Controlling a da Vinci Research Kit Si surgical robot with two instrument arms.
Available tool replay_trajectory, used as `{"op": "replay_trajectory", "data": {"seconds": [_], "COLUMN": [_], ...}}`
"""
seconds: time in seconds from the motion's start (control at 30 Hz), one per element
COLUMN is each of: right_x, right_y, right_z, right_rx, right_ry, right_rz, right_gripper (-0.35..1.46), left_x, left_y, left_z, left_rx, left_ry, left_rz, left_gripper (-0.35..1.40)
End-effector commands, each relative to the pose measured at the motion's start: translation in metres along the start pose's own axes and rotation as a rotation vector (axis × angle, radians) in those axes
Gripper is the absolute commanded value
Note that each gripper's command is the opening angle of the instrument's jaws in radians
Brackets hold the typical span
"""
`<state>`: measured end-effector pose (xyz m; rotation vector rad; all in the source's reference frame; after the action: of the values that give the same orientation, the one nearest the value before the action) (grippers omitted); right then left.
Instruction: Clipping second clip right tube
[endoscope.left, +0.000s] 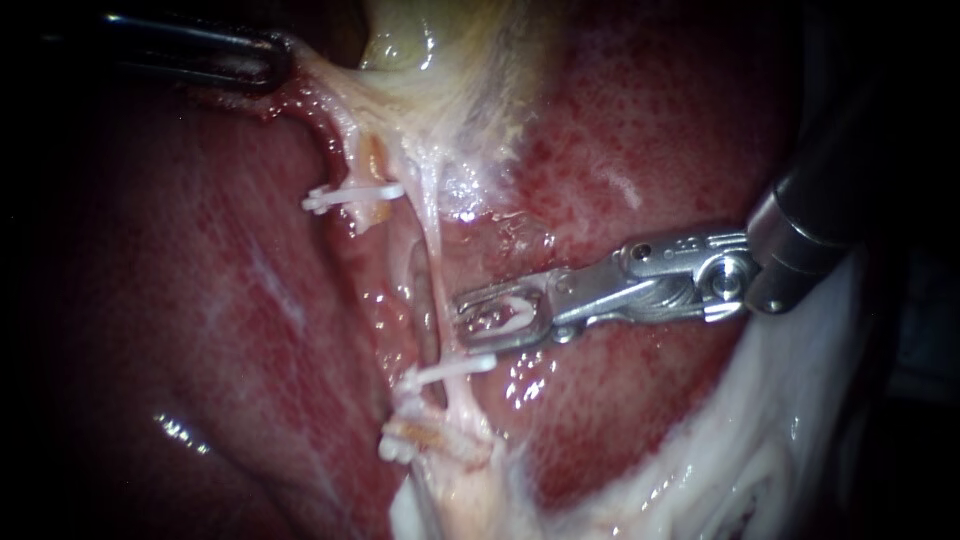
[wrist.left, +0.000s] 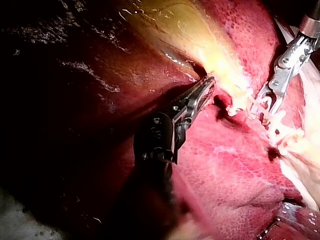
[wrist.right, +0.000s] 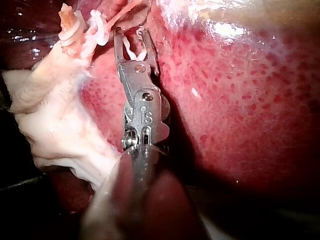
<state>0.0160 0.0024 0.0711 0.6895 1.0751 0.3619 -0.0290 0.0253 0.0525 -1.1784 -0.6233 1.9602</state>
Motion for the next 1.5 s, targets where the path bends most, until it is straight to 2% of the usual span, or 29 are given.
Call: {"op": "replay_trajectory", "data": {"seconds": [0.03, 0.17, 0.3, 0.5, 0.67, 0.93, 1.2, 1.5], "right_x": [0.0001, 0.0005, 0.0015, 0.0023, 0.0026, 0.0033, 0.0029, 0.0036], "right_y": [0.0, -0.0001, 0.0001, 0.0002, -0.0002, -0.0017, -0.0023, -0.0028], "right_z": [-0.0002, -0.0012, -0.0033, -0.0062, -0.0068, -0.0048, -0.0018, -0.0008], "right_rx": [0.001, -0.005, 0.0, 0.007, 0.03, 0.084, 0.114, 0.128], "right_ry": [0.002, 0.01, 0.038, 0.048, 0.052, 0.046, 0.042, 0.052], "right_rz": [0.0, 0.002, 0.009, 0.029, 0.059, 0.115, 0.144, 0.162], "right_gripper": [0.16, 0.26, 0.36, 0.45, 0.46, 0.46, 0.46, 0.46], "left_x": [0.0, 0.0, -0.0001, -0.0001, -0.0001, -0.0001, -0.0001, -0.0001], "left_y": [0.0, 0.0, 0.0, 0.0, 0.0, 0.0, 0.0, 0.0], "left_z": [0.0, 0.0, -0.0001, -0.0001, -0.0001, -0.0001, -0.0001, -0.0001], "left_rx": [0.0, 0.0, -0.001, -0.001, -0.001, -0.001, -0.001, -0.001], "left_ry": [0.0, 0.0, 0.0, 0.0, 0.0, 0.0, 0.0, 0.0], "left_rz": [0.0, 0.0, 0.0, 0.0, 0.001, 0.0, 0.0, 0.0], "left_gripper": [-0.35, -0.35, -0.35, -0.35, -0.35, -0.35, -0.35, -0.35]}}
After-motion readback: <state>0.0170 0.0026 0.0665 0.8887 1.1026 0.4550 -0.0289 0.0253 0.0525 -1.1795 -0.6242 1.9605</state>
